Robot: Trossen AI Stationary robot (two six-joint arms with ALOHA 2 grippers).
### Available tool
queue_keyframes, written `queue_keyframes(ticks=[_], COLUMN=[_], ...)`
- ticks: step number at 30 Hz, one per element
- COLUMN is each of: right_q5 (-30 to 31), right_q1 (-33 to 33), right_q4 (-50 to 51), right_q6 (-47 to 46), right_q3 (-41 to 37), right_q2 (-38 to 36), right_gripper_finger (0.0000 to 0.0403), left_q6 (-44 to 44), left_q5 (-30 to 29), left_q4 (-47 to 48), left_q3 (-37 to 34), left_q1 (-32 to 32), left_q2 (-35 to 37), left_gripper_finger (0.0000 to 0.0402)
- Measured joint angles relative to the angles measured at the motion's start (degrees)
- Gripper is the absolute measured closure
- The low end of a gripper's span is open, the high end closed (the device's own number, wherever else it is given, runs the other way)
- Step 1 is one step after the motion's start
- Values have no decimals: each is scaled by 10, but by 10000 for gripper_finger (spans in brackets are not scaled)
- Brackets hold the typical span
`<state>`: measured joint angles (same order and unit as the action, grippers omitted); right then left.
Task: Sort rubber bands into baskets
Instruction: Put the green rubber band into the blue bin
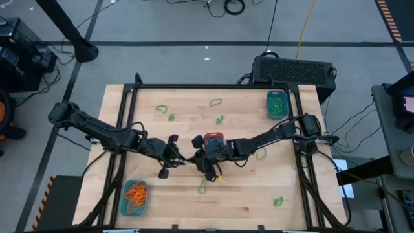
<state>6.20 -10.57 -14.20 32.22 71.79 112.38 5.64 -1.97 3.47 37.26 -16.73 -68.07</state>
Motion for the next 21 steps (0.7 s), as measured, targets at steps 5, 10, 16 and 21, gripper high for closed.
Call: queue_keyframes(ticks=[5,10,16,21], right_q5=[23,93,106,101], right_q1=[0,2,37,104], right_q4=[55,158,347,519], right_q6=[-4,-55,-118,-169], right_q3=[0,0,0,-1], right_q2=[-13,-49,-115,-166], right_gripper_finger=[401,402,402,402], left_q6=[1,30,31,42], left_q5=[-17,-54,-71,-86], left_q4=[12,55,110,151], left_q3=[0,0,0,0], left_q1=[0,2,13,24], left_q2=[0,0,0,0], left_gripper_finger=[289,256,245,244])
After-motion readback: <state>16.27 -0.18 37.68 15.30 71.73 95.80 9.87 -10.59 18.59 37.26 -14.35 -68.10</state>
